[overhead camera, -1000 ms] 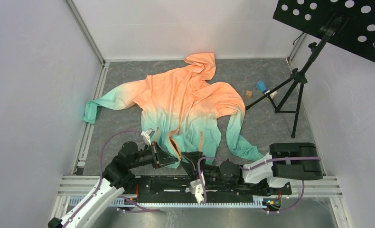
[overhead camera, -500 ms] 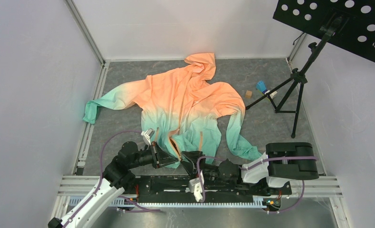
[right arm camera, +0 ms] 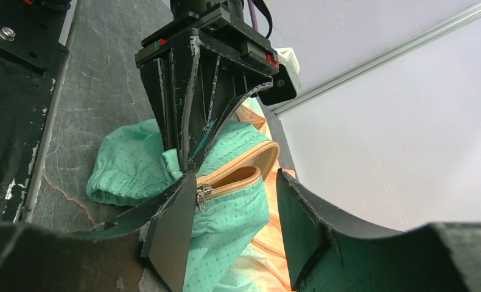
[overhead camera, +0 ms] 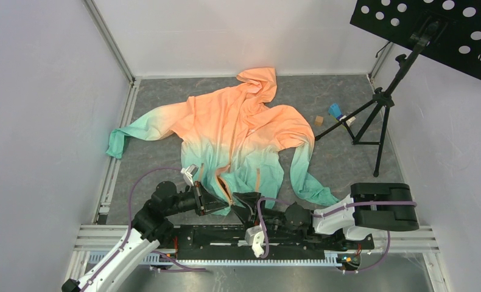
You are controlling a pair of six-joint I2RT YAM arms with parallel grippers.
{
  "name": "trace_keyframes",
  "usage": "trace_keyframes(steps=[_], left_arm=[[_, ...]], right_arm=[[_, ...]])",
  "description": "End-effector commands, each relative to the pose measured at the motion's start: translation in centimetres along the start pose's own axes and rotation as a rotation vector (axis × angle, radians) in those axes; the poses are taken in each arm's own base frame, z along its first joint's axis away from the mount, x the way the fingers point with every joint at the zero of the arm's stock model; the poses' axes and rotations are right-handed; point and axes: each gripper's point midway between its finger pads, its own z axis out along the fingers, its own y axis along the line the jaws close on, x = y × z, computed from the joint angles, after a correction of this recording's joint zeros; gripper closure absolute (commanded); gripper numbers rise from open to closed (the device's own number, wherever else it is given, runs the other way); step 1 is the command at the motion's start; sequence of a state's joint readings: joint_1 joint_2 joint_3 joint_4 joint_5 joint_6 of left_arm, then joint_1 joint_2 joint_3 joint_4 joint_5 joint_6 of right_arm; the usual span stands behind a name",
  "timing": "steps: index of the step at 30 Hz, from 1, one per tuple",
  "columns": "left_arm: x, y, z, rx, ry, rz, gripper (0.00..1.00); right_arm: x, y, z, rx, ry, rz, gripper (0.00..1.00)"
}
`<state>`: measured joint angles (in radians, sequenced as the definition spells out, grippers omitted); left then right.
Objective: Zip up the jacket
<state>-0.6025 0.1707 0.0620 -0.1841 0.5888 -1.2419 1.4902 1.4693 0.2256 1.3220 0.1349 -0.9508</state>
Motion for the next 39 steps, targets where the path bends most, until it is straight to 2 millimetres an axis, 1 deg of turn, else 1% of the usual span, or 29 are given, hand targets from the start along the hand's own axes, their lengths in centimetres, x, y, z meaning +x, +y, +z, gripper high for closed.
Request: trace_keyframes(steps=[1,3,10,18,21,31,33,39], left_arm=[[0.7,0.1,-0.1,0.004,0.033,-0.033,0.98],[0.6,0.1,-0.1,0.004,0.033,-0.033,0.98],[0.7,-0.1,-0.1,0.012,0.034,-0.03,0.98],[0.7,-0.3,-0.2,0.021,0.036,-0.03,0.98],[0.8,-0.2,-0.2,0.017,0.037,-0.032,0.98],[1.0,0.1,-0.4,0.002,0.042,-0.033,0.98],[1.1,0.5,-0.5,-0.023,0.047,-0.027,0.98],[1.5,1.1,-1.0,-0.098,0.074,0.013,0.98]], right_arm=[[-0.6,-0.8,-0.1,0.032,-0.025,0.024,0.43],[-0.5,-0.9,0.1,0.033,-0.018,0.019,0.45],[-0.1,0.0,0.5,0.005,-0.002,0.009,0.56],[0.3,0.2,0.7,0.0,0.013,0.018,0.62],[0.6,0.3,0.9,-0.01,0.025,0.023,0.7],[1.0,0.6,1.4,-0.038,0.05,0.029,0.91],[1.2,0.7,1.6,-0.045,0.07,0.029,1.0],[1.7,0.3,1.3,-0.041,0.099,0.046,1.0]])
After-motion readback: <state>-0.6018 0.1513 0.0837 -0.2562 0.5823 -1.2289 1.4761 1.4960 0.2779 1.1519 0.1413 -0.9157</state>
